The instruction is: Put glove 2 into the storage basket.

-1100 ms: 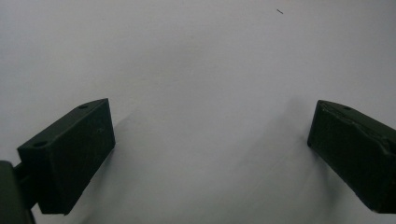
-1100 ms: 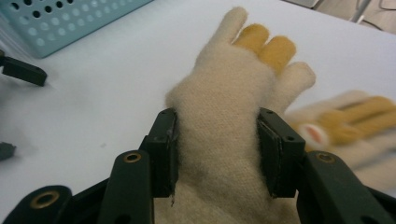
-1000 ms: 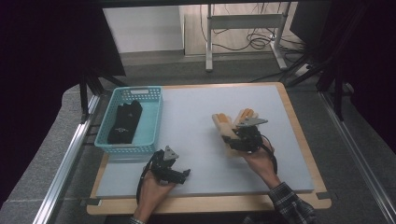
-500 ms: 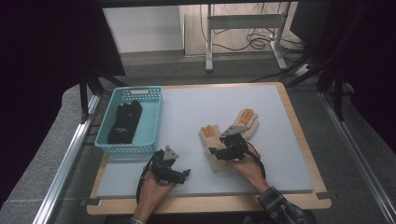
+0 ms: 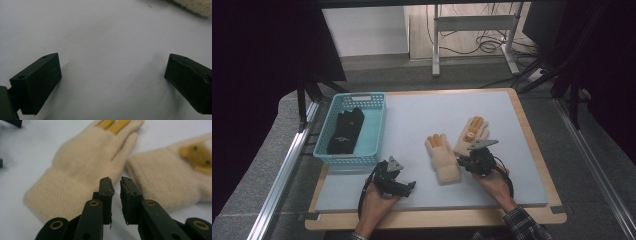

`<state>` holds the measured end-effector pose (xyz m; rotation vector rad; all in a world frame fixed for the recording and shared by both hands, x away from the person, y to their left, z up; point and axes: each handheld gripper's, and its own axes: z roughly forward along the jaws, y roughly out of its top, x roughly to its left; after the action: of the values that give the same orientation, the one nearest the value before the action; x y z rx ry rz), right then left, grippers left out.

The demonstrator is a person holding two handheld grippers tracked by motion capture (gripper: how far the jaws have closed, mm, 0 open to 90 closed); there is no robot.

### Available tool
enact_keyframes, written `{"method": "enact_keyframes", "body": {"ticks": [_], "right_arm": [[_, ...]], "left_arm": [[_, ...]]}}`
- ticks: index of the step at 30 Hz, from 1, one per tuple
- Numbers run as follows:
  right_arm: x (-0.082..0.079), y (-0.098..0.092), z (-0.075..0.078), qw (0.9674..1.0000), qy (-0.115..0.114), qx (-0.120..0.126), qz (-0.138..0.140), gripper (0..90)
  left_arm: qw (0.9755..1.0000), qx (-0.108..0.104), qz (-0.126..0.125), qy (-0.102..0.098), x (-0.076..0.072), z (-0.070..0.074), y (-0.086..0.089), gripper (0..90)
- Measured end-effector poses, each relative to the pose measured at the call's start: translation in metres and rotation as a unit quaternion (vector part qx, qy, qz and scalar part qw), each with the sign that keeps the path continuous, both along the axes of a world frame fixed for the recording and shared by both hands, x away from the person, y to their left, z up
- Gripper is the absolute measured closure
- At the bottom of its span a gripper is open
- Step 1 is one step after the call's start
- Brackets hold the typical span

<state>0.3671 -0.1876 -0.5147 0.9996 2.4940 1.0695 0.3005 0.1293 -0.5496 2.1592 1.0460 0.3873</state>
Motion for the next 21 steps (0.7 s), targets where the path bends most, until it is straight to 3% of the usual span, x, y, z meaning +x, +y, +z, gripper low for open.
{"method": "enact_keyframes", "body": {"ticks": [5, 13, 21], "right_arm": [[-0.006, 0.002, -0.010, 0.9999, 0.008, -0.003, 0.011, 78.3], [-0.015, 0.019, -0.012, 0.9986, 0.019, 0.012, 0.049, 75.8], [-0.008, 0.009, -0.005, 0.9995, 0.003, 0.021, 0.025, 66.0]], "left_arm": [[1.0000, 0.000, 0.000, 0.000, 0.000, 0.000, 0.000, 1.2], [1.0000, 0.000, 0.000, 0.000, 0.000, 0.000, 0.000, 1.3], [1.0000, 0.000, 0.000, 0.000, 0.000, 0.000, 0.000, 1.3]]}}
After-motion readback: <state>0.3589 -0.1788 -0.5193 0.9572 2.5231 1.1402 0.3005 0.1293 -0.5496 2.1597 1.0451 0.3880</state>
